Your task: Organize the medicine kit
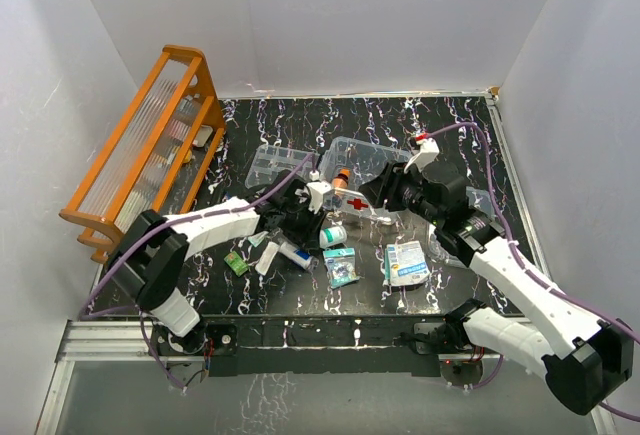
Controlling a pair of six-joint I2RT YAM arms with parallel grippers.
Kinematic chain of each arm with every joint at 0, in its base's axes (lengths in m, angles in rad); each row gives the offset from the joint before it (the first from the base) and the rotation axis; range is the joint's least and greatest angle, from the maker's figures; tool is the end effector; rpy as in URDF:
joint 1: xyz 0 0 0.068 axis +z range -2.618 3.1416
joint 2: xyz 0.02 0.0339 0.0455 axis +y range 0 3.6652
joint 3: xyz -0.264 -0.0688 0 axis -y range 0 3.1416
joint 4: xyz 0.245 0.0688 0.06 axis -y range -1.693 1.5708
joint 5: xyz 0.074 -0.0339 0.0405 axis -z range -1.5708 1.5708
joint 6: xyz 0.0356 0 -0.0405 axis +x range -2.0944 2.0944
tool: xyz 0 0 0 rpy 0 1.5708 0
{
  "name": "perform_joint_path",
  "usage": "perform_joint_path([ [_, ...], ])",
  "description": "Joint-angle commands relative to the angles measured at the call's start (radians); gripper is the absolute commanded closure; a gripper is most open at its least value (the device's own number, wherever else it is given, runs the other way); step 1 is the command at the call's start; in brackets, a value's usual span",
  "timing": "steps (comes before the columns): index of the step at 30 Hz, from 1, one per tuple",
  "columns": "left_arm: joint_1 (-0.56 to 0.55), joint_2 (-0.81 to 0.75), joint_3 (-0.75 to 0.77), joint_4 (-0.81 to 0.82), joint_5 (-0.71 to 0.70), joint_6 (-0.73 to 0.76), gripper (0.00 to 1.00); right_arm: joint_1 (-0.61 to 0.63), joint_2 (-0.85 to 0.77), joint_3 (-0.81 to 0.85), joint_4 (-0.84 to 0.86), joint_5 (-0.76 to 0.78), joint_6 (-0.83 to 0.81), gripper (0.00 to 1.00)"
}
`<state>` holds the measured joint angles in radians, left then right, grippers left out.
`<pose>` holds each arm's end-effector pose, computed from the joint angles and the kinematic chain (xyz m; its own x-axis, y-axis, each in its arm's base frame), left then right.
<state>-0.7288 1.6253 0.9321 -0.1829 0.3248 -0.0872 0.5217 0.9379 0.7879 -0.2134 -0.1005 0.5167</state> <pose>0.2387 -0.2283 0.1839 -0.6392 0.4600 -0.6164 0.7307 0.6133 -0.3000 0.1866 0.1114 0.3102 -0.5531 0.2490 -0.7951 -0.3496 0.7969 0.4928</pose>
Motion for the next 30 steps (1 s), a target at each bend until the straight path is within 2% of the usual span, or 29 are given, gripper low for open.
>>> perform_joint_path([
  [1,-0.004,-0.155,0.003,-0.032,0.096,0.166,0.99,0.001,-0.034,-0.010,0.059,-0.024,-0.071,0.55],
  [8,-0.004,-0.352,-0.030,-0.111,0.157,0.446,1.00,0.001,0.002,0.040,0.071,-0.219,-0.156,0.48],
  [13,-0.003,-0.406,-0.011,-0.121,0.162,0.458,1.00,0.001,0.092,0.088,0.049,-0.421,-0.206,0.47],
  [15,-0.003,-0.401,0.019,-0.144,0.199,0.428,1.00,0.001,0.118,0.084,0.064,-0.470,-0.223,0.45],
  [19,-0.001,-0.394,0.076,-0.151,0.250,0.304,1.00,0.007,0.129,0.043,0.141,-0.578,-0.248,0.29],
  [23,0.041,-0.376,0.157,-0.175,0.284,0.139,1.00,0.020,0.105,0.005,0.214,-0.666,-0.284,0.19],
  [30,0.142,-0.299,0.308,-0.272,0.353,-0.152,1.00,0.046,0.117,-0.001,0.216,-0.729,-0.339,0.13],
])
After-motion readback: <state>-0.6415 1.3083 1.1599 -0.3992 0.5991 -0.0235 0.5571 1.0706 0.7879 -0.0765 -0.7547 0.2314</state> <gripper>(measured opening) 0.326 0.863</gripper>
